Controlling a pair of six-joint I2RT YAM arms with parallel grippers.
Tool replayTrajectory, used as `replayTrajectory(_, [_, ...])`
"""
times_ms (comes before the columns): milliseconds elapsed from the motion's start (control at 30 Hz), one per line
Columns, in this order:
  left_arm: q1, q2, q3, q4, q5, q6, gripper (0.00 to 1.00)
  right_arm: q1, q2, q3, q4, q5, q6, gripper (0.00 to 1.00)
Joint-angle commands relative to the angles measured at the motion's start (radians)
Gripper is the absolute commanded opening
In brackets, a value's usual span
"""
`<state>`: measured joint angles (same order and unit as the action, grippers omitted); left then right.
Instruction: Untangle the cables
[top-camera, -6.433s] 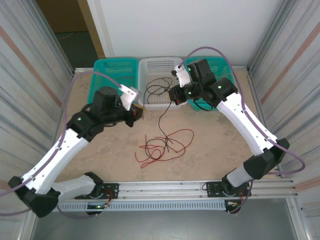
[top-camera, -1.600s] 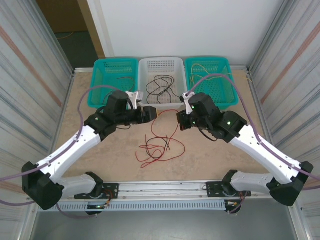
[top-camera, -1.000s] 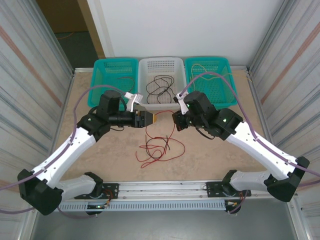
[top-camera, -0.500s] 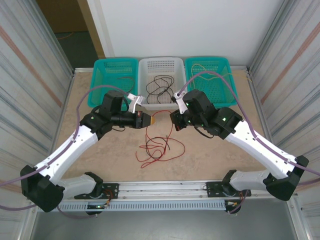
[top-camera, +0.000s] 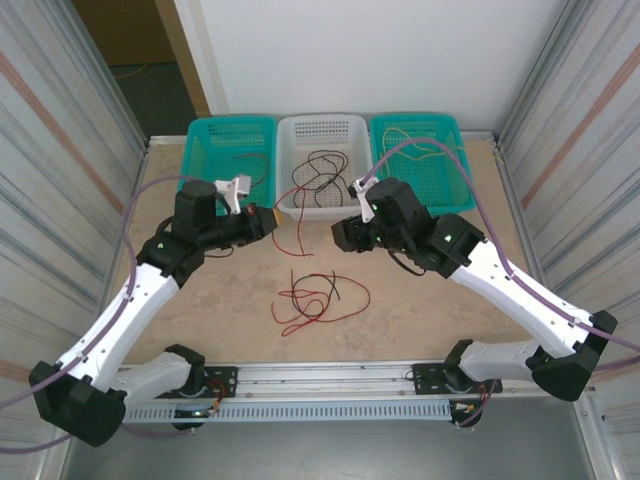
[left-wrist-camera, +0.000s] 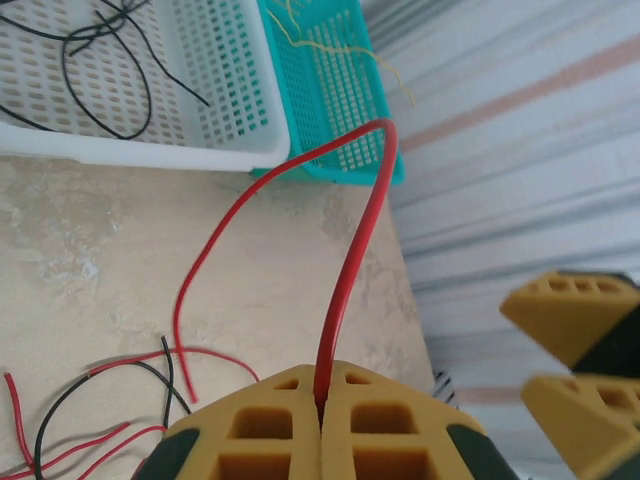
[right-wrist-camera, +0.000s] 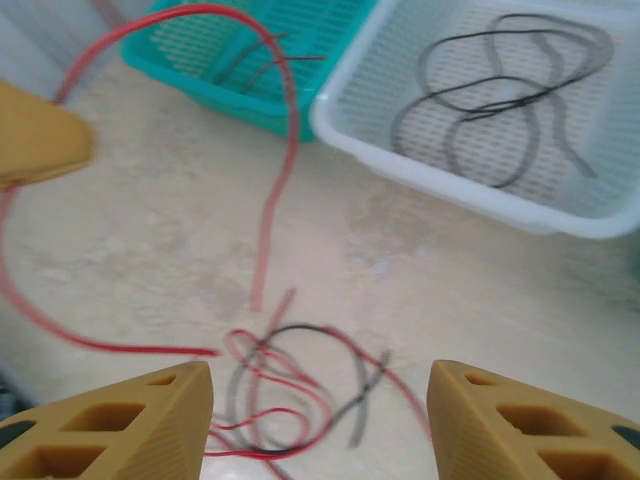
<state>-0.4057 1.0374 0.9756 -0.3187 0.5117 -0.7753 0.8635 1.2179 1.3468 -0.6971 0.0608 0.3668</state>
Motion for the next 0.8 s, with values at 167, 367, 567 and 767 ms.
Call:
replayTrajectory(167, [0.034, 0.038, 0.031, 0.083, 0.117, -0.204, 0.00, 0.027, 0.083, 0.051, 0.165, -0.445, 0.041, 0.70])
replayTrajectory(367, [0.035, 0.059, 0.040, 0.110, 0.160, -0.238, 0.00, 0.080, 0.196, 0.133, 0.110, -0.389, -0.034, 0.69])
replayTrajectory(567, [0.035, 0.063, 0.039, 0.107, 0.170, -0.237, 0.00, 0.097, 0.265, 0.184, 0.081, -0.336, -0.068, 0.61])
replayTrajectory(767, [0.040, 0.057, 0.034, 0.118, 0.159, -0.239, 0.00, 0.115, 0.313, 0.232, 0.027, -0.209, -0.077, 0.35])
